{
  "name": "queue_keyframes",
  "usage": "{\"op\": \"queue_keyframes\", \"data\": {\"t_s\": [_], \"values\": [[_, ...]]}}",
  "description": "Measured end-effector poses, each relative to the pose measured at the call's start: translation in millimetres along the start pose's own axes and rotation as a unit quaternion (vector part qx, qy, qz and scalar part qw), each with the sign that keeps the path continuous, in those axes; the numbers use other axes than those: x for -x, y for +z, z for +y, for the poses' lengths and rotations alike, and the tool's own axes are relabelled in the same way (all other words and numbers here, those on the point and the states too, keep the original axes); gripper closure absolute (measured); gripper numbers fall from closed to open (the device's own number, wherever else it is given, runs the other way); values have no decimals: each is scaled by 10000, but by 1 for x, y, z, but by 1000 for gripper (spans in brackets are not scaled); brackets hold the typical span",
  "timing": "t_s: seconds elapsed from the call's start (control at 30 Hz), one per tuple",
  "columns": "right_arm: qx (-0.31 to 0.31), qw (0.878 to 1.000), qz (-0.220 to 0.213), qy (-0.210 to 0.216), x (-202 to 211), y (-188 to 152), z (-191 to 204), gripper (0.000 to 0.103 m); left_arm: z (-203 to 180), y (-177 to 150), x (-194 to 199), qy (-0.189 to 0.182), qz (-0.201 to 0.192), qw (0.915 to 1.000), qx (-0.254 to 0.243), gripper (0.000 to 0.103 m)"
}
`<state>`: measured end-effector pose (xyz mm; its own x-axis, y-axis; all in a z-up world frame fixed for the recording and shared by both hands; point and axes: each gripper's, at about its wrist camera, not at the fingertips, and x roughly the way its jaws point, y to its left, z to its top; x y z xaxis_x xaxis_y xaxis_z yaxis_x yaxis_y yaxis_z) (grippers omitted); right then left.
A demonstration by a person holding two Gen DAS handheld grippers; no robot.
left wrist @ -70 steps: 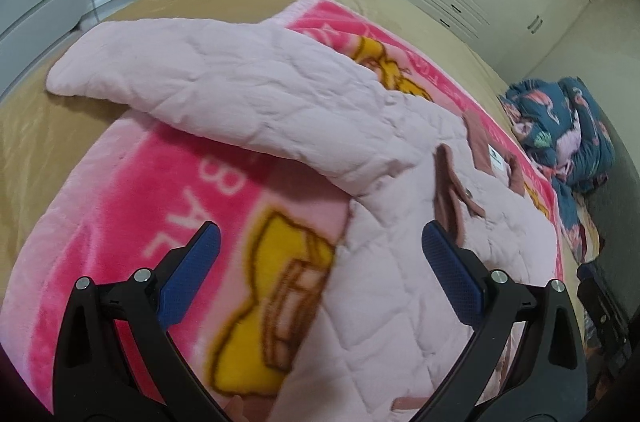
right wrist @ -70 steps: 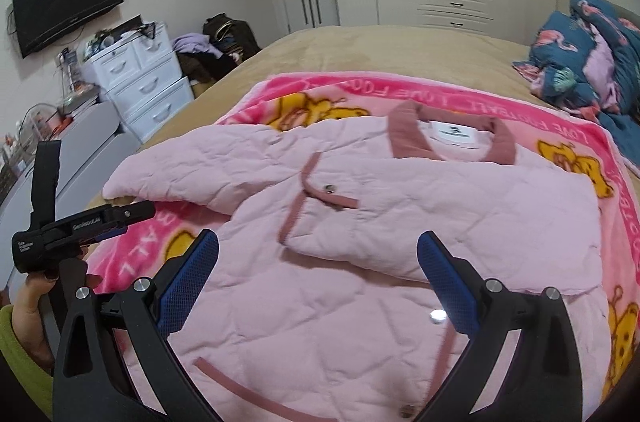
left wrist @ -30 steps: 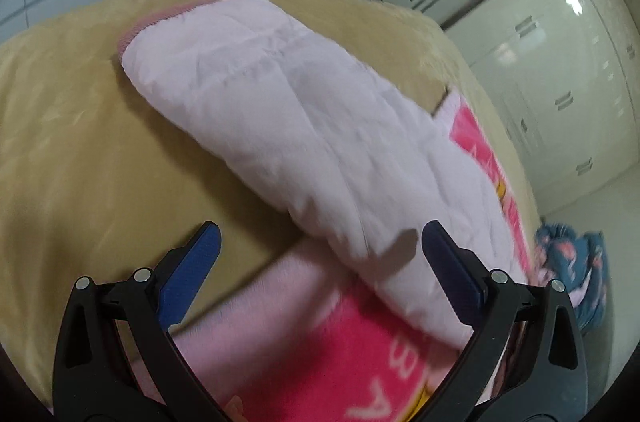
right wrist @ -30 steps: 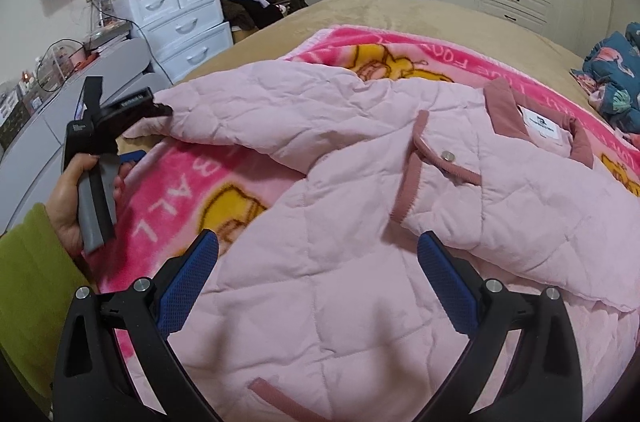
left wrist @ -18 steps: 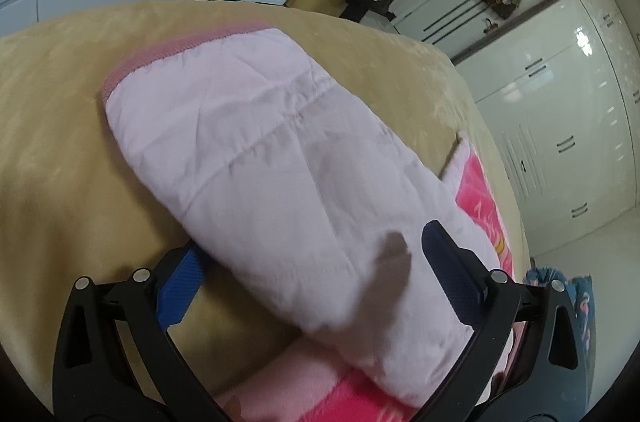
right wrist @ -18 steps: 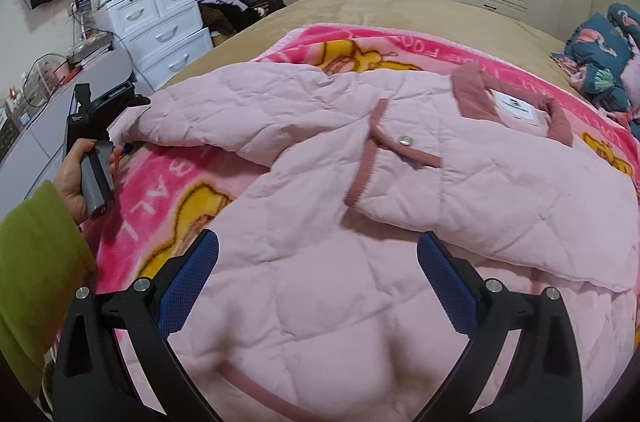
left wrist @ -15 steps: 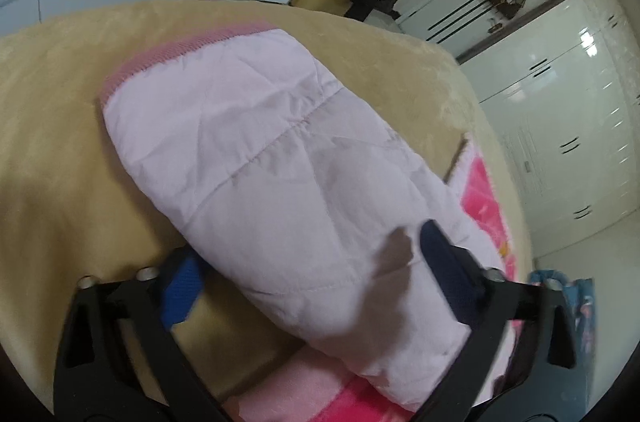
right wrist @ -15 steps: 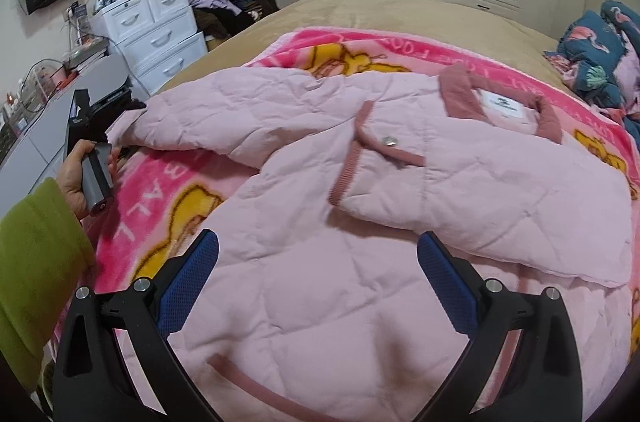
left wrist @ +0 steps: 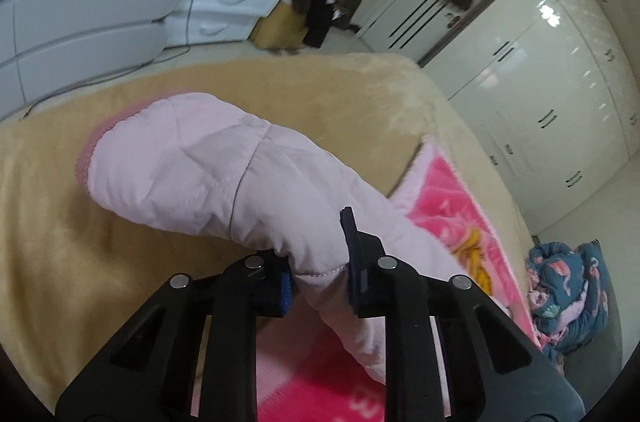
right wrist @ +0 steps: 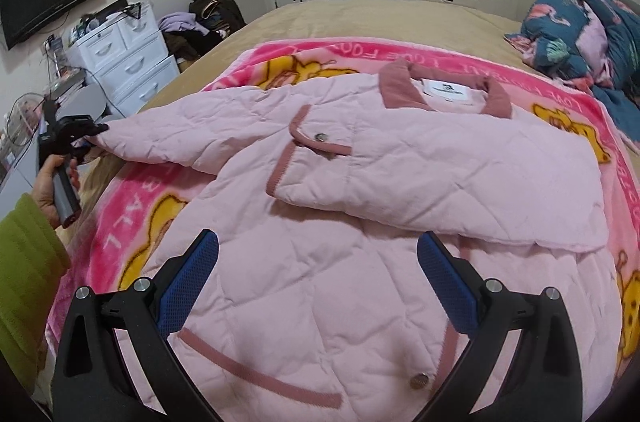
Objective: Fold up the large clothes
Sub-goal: 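Lift the sleeve with the left gripper and fold it across the jacket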
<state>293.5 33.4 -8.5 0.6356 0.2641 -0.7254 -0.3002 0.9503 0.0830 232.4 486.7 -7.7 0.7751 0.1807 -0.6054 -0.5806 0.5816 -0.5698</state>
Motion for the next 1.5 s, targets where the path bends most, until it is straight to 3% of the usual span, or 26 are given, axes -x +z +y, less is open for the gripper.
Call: {"op": "queue_keyframes", "data": {"t_s": [0.2,0.43,0.93,1.5], "values": [[-225,9996,-150,48,20,-1,-15,4,-48,5,42,-344,-397,9977,-422,92],[-395,9984,-376,166,45,-1,-28,4,-119,-9,80,-792,-596,9904,-959,92],[-935,9926,-686,367,96,-18,-78,4,-251,-78,114,-1478,-494,9675,-1991,94],[-1628,9814,-981,274,131,-41,-143,4,-319,-157,118,-1788,-147,9491,-2587,94]]}}
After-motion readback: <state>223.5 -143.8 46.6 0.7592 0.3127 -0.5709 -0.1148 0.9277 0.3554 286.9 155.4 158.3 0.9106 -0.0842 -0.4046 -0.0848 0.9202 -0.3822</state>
